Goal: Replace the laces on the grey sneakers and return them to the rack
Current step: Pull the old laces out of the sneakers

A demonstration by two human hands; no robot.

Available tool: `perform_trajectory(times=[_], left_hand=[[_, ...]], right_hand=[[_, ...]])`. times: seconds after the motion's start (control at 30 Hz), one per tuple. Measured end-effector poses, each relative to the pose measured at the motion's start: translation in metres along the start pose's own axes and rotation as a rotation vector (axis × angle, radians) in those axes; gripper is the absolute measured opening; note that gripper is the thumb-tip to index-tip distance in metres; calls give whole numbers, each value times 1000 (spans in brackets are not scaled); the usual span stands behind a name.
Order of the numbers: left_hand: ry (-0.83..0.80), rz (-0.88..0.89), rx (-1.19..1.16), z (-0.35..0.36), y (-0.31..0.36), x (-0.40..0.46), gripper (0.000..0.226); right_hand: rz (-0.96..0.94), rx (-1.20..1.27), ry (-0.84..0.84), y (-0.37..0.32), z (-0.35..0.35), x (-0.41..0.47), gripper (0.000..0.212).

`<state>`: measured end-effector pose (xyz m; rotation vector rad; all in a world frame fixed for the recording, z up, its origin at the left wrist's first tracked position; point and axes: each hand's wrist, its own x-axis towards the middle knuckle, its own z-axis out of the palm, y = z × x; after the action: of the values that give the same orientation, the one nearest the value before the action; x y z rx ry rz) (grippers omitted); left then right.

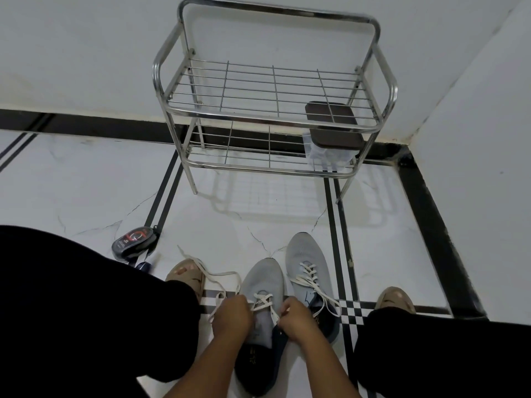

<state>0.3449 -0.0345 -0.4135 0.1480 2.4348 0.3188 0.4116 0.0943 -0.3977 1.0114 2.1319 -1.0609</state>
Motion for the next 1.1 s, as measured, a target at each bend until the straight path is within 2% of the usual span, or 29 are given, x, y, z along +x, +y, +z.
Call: perform_trajectory(times=[0.07, 0.2, 0.27, 0.3, 0.33, 0.4, 0.43, 0.47, 0.53, 0.6, 0.63, 0.7, 0.77, 0.8, 0.83, 0.9, 0.93, 0.97, 1.0, 1.03, 1.07, 1.1], left_hand=[[-27, -69, -102, -5, -6, 1, 24], [-40, -131, -246, -6, -6, -1, 18], [-28, -152, -277, -4, -6, -3, 18], [-17, -164, -286, -3, -6, -4, 19], [-5, -176, -289, -3, -7, -4, 19], [7, -180, -298, -3, -10, -3, 22], [1, -171, -302, -2, -10, -3, 24], [-16, -156, -304, -1, -9, -3, 25], [-38, -122, -301, -1, -7, -2, 21], [-41, -107, -297, 2, -7, 1, 17], [-46, -106, -301, 3, -8, 3, 16], [-58, -100, -309, 3, -9, 4, 16], [-57, -96, -318, 3, -9, 3, 17], [-51, -97, -322, 3, -10, 3, 18], [-42, -100, -323, 3, -10, 3, 19], [-30, -117, -321, 3, -11, 3, 19], [-30, -124, -321, 4, -12, 3, 18], [-32, -127, -325, 4, -12, 3, 18], [-37, -126, -328, 4, -12, 3, 18], [-44, -122, -328, 5, -12, 3, 18], [-51, -121, -325, 5, -12, 4, 19], [-54, -119, -320, 5, -12, 4, 19]], right_hand=[[-61, -66, 49, 3, 6, 0, 26], [-348, -359, 149, -2, 25, 4, 42], [-434, -492, 159, -3, 37, 10, 33], [-418, -473, 168, -2, 38, 11, 21], [-373, -329, 196, -2, 35, 12, 15], [-113, 108, 346, 6, 16, 12, 28], [60, 409, 339, 9, 11, 15, 32], [153, 532, 348, 9, 5, 17, 32], [119, 395, 381, 2, -1, 26, 24], [-171, -14, 386, -3, 1, 28, 11], [-270, -170, 302, -9, 6, 25, 11], [-358, -396, 246, -16, 21, 18, 18], [-392, -463, 277, -12, 38, 14, 27], [-353, -357, 311, -10, 41, 11, 30], [-231, -135, 340, -11, 36, 10, 30], [142, 642, 393, -23, 6, 17, 27], [303, 1047, 324, -27, -11, 19, 25], [342, 1356, 322, -27, -25, 18, 24], [309, 1556, 364, -22, -34, 19, 23], [246, 1567, 387, -22, -43, 19, 21], [194, 1356, 388, -23, -46, 22, 21], [127, 995, 380, -23, -42, 24, 22]])
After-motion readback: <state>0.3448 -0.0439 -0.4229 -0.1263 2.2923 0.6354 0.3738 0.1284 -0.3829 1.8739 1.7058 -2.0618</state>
